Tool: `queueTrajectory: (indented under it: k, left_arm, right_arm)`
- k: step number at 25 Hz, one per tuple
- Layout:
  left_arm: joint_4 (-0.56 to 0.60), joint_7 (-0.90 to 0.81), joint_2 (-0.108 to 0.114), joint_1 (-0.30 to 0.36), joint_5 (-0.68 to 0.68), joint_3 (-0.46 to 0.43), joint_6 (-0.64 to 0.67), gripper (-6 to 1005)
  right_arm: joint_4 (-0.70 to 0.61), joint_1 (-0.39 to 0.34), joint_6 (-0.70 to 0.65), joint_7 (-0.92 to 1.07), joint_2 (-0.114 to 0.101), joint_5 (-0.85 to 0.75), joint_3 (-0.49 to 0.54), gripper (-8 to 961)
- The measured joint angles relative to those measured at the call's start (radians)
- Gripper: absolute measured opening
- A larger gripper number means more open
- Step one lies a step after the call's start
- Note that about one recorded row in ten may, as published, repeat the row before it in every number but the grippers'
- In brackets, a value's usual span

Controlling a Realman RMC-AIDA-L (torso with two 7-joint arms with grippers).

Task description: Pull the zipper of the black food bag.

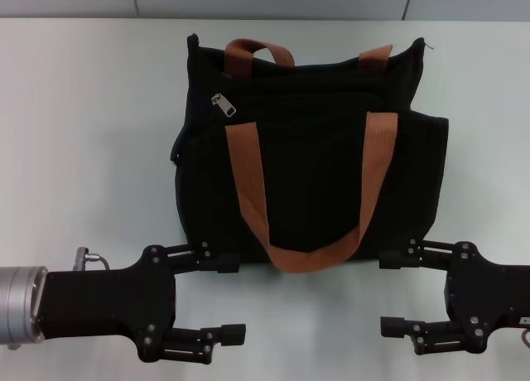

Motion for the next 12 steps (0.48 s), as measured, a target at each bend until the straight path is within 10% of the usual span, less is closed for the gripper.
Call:
queueTrajectory:
  k: [12]
  left_arm:
    - [0.0,0.0,-0.002,0.0,0.0,0.0,0.0,827]
  right_arm:
    - [0.002,0.008,0.009,0.0,0.0,0.0,0.0,807]
